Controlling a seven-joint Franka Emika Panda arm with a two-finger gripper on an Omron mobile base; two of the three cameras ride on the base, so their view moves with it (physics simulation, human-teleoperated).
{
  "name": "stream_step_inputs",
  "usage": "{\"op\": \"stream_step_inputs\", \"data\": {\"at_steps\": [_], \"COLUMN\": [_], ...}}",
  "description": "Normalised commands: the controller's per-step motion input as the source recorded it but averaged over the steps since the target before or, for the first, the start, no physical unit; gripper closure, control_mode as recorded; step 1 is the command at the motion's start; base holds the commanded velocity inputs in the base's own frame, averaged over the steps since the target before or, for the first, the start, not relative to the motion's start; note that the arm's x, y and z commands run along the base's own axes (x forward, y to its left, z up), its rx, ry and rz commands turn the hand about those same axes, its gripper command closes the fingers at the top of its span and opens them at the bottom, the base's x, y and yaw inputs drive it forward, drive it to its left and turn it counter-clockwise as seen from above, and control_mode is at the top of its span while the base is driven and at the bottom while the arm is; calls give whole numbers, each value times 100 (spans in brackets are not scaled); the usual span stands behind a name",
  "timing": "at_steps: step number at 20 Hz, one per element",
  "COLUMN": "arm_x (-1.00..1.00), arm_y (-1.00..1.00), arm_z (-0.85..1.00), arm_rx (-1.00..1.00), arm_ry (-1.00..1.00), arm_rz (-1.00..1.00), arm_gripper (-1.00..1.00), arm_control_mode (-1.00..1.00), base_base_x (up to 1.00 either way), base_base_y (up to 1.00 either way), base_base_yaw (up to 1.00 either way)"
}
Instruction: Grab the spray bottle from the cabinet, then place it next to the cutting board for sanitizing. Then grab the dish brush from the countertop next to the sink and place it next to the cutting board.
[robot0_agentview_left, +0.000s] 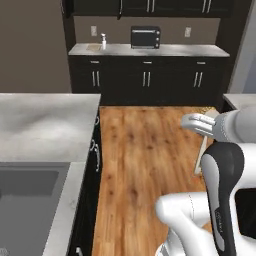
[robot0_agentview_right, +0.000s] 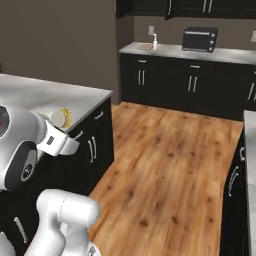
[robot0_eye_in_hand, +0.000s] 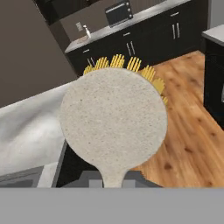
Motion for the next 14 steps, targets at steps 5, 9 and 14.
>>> {"op": "stream_step_inputs", "data": {"at_steps": [5, 9, 14], "arm_x": [0, 0, 0], "arm_y": [0, 0, 0], "arm_z": [0, 0, 0], "arm_rx": [0, 0, 0], "arm_ry": [0, 0, 0], "arm_rz": [0, 0, 0], "arm_gripper": [100, 100, 100], "arm_control_mode": [100, 100, 100], "base_base_x": [100, 100, 100], "base_base_y": [0, 7, 0], "base_base_yaw": [-21, -15, -1]}}
